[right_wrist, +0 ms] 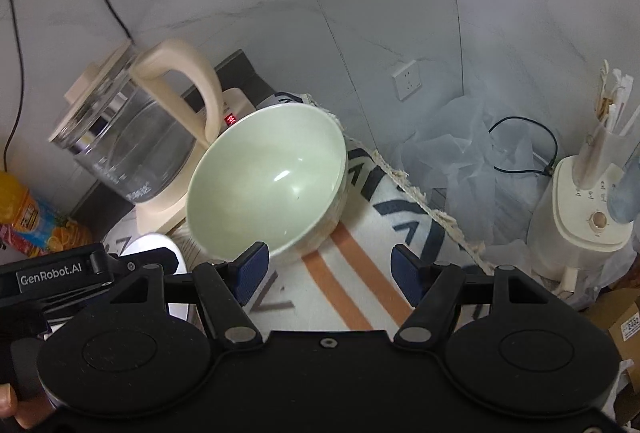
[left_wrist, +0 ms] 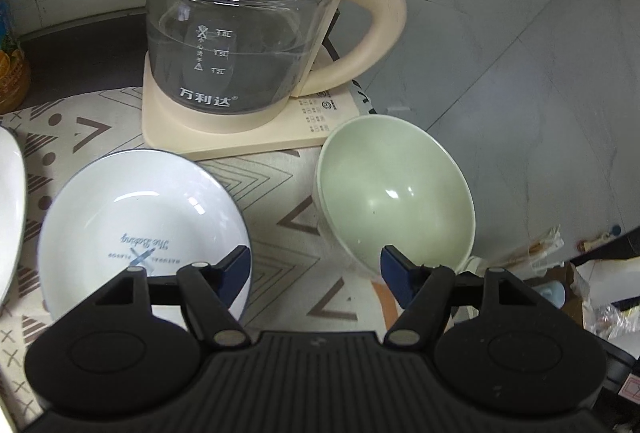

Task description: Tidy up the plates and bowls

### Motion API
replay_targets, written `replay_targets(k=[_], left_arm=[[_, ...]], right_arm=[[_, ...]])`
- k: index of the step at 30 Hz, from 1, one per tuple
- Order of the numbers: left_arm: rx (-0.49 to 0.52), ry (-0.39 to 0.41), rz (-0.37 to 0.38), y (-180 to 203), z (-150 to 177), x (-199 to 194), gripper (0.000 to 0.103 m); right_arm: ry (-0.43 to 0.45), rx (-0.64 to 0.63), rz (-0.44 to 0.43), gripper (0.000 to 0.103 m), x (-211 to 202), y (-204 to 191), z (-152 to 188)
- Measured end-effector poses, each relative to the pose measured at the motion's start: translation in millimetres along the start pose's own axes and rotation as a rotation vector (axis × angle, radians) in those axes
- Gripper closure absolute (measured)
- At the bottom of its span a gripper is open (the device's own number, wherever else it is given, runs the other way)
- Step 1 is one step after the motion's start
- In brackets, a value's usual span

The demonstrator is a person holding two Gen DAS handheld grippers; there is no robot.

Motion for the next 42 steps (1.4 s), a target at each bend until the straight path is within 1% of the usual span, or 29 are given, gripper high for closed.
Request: replay_targets(k=[2, 4, 6, 7, 9, 10, 11, 12, 13, 14, 15, 17, 19, 21, 23, 31, 38, 42], left_arm=[[-0.008, -0.002, 0.003, 0.5, -4.5, 7.9, 0.036], [-0.022, 0.000, 0.001, 0.3, -8.8, 15.9, 0.037], [-0.045, 0.002, -0.026, 0.9, -11.3, 23.7, 0.040], [-0.056, -0.008, -0.040, 1.3, -12.6, 28.1, 0.044], [-0.084, -0.018, -0.024, -0.9, -15.5, 34.5, 0.051], [-0.105, -0.022, -0.030, -3.0, -16.9, 37.0, 0.055], [-0.121, -0.028, -0.033, -4.9, -18.4, 39.5, 0.057], [-0.132, -0.033, -0.021, -6.5, -19.6, 41.8, 0.058], [-0.138, -0.042, -0.009, -7.5, -21.0, 44.2, 0.062], [-0.141, -0.050, 0.000, -7.4, -21.9, 46.0, 0.067], [-0.139, -0.053, 0.007, -6.4, -22.9, 46.9, 0.070], [-0.114, -0.051, 0.014, -1.0, -25.1, 48.8, 0.085], [-0.113, -0.060, 0.015, 1.8, -25.8, 50.0, 0.092], [-0.122, -0.062, 0.004, 3.3, -24.9, 47.3, 0.092], [-0.107, -0.056, 0.002, 5.7, -22.8, 42.4, 0.092], [-0.119, -0.030, 0.045, 7.4, -9.6, 10.8, 0.092], [-0.082, -0.005, 0.065, 16.0, 3.3, -24.8, 0.092], [-0.077, -0.002, 0.084, 12.5, 11.6, -44.2, 0.092]], right_arm=[[-0.005, 0.005, -0.005, 0.036, 7.0, 1.2, -5.8], [-0.012, 0.011, -0.008, 0.036, 14.3, 2.5, -11.4], [-0.018, 0.018, -0.007, 0.038, 22.8, 3.9, -16.6], [-0.023, 0.021, -0.005, 0.041, 27.3, 4.6, -19.3], [-0.026, 0.027, -0.008, 0.042, 34.0, 5.0, -23.3], [-0.028, 0.029, -0.013, 0.043, 37.1, 5.0, -24.4], [-0.033, 0.031, -0.014, 0.046, 40.5, 4.9, -25.5], [-0.038, 0.037, -0.012, 0.047, 43.6, 5.0, -26.5], [-0.045, 0.045, -0.009, 0.049, 46.6, 5.5, -26.7], [-0.053, 0.050, -0.007, 0.053, 49.5, 5.4, -27.0], [-0.060, 0.053, -0.006, 0.056, 52.4, 4.5, -26.5], [-0.075, 0.054, -0.010, 0.068, 57.9, 3.4, -25.6], [-0.069, 0.042, -0.020, 0.076, 58.3, -0.2, -25.4], [-0.067, 0.021, 0.008, 0.078, 57.9, -5.4, -26.4], [-0.069, 0.016, 0.019, 0.080, 56.0, -8.0, -26.8], [-0.042, 0.039, -0.001, 0.080, 32.1, -10.5, -16.2], [-0.004, 0.048, -0.002, 0.079, -2.6, -16.4, -3.3], [0.022, 0.043, -0.004, 0.079, -20.8, -23.2, 5.9]])
Point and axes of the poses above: each gripper's, at about its wrist camera, not at the fingertips, and x roughly the way its jaws point, y to its right, z to its underside, the point moved 1 cm from there along x, roughly the way its jaws point, and after that the axes turned 12 degrees about -y, right-handed, at the moved point
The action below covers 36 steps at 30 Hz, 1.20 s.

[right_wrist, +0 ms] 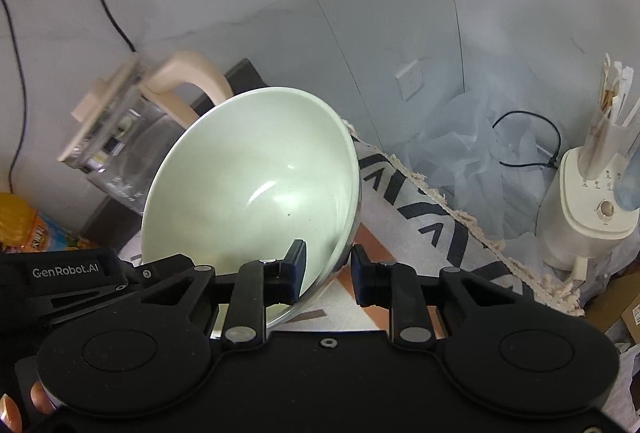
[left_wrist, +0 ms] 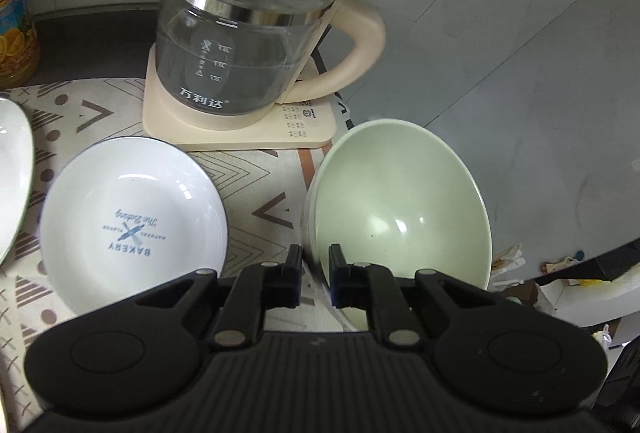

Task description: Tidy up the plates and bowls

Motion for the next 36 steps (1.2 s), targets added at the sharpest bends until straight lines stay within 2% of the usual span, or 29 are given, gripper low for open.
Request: replay_targets(k=[11, 18, 27, 36], left_arm=[[0.064, -0.002, 0.020, -11.5, 35.3, -57.2, 0.092], [0.077, -0.017, 0.035, -26.0, 59.3, -69.0, 0.092], [0.067, -0.022, 0.026, -45.5, 85.3, -77.0, 0.092], [0.022, -0.045, -0.002, -76.6, 103.0, -76.2, 0.091]], right_arm=[[0.079, 0.071, 0.008, 0.080, -52.8, -21.9, 46.2], [0.097, 0.092, 0.019, 0.080, -69.3, -28.1, 77.9], [0.065, 0.088, 0.040, 0.080, -71.6, -34.0, 118.6], [0.019, 0.061, 0.042, 0.080, -60.7, -45.0, 144.0]])
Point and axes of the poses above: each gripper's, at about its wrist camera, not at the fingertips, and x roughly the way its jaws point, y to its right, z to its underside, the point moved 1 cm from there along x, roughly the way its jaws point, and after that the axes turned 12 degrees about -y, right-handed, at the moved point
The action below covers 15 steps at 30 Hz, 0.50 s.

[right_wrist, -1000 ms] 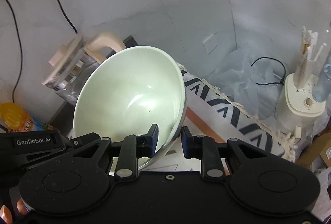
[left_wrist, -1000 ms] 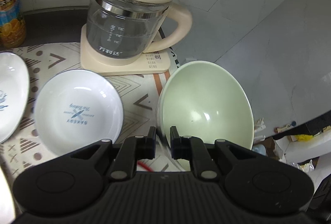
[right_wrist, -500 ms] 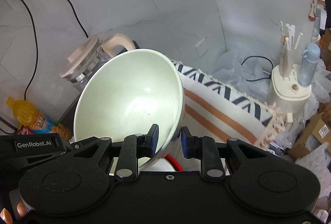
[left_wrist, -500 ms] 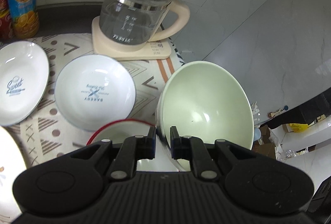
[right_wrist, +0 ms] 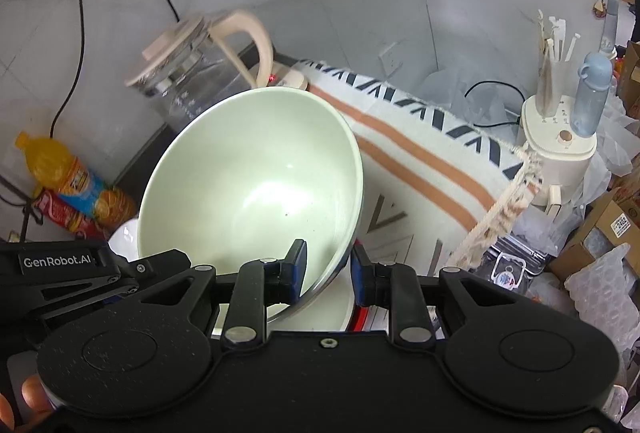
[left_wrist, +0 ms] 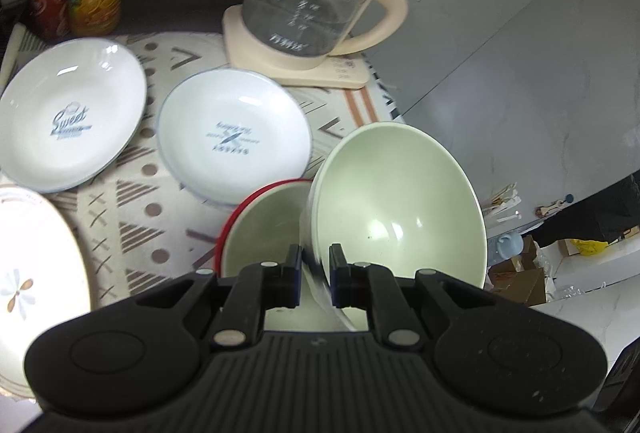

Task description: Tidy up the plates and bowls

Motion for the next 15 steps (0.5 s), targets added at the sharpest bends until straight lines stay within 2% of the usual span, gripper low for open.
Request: replay_targets(k=[15], left_arm=[[-0.032, -0.056, -0.049, -26.7, 6.8, 17.2, 0.091]], right_arm=[[-0.079, -0.050, 0.039, 0.079, 25.2, -14.7, 13.9]])
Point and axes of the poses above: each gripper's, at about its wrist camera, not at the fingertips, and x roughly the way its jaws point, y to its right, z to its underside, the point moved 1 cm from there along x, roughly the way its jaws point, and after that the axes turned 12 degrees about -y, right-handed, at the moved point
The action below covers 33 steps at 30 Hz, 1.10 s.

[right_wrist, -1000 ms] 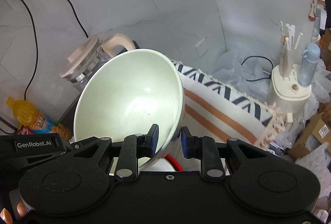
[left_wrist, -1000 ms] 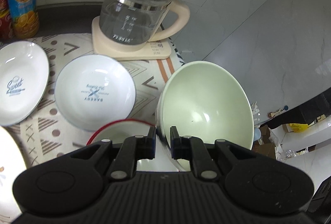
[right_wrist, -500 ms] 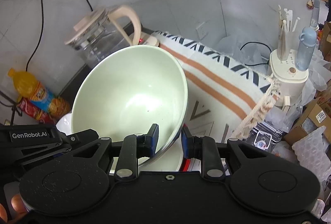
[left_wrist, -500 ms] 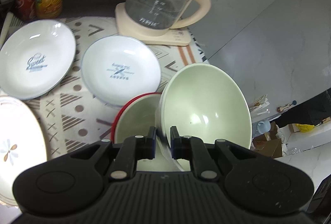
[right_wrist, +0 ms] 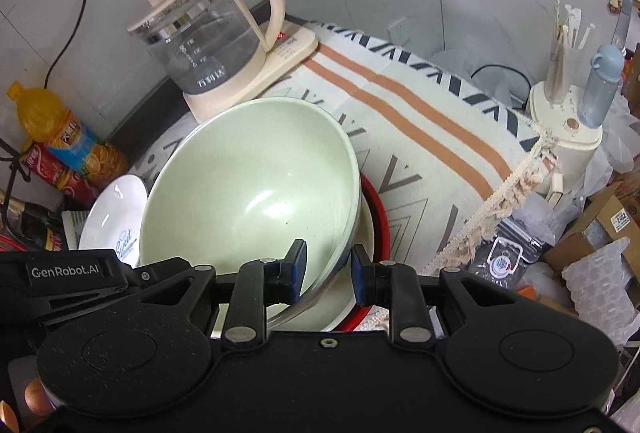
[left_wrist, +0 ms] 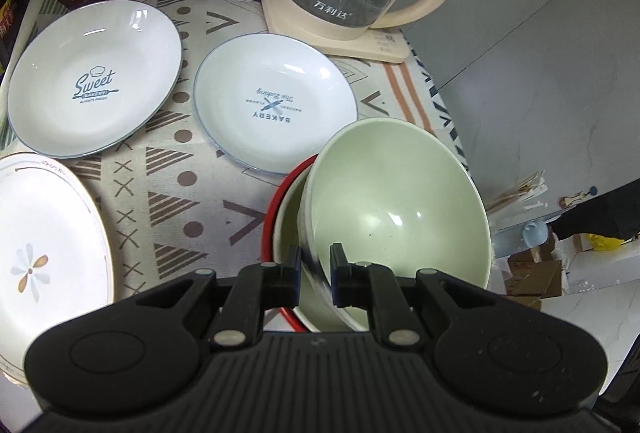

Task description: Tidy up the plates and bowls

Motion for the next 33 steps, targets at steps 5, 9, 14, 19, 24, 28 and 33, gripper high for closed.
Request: replay_targets(k=[5, 9, 14, 19, 24, 28, 33], left_arm=[[0.001, -0.017, -0.007, -0.7, -2.5, 4.1, 0.091], [0.013, -0.015, -0.026, -0.8, -2.6, 4.2, 0.087], [0.020, 0.000, -0.028, -4.1, -2.7, -2.0, 0.078], [0.028, 0.020, -0.017, -10.2, 1.7, -14.4, 0.062], [0.019, 0.120, -0.060, -25.5, 10.1, -39.6, 0.035], [0.023, 0.130, -0.072, -42.0, 14.6, -50.9, 0.028], [0.085, 0.132, -0.068, -60.3, 28.3, -63.6, 0.018]], right_arm=[[-0.022, 0.005, 0.001, 0.076, 7.0, -1.2, 1.1], [-0.019, 0.001, 0.007, 0.075, 6.3, -2.1, 0.7], [0.004, 0.000, 0.022, 0.060, -2.0, -2.1, 2.0], [0.030, 0.002, 0.029, 0.056, -13.3, -1.9, 5.7], [0.051, -0.008, 0.019, 0.042, -22.3, -7.8, 14.4], [0.070, -0.024, 0.011, 0.029, -26.1, -16.6, 22.2], [0.078, -0.057, -0.010, 0.017, -27.3, -31.5, 33.5]])
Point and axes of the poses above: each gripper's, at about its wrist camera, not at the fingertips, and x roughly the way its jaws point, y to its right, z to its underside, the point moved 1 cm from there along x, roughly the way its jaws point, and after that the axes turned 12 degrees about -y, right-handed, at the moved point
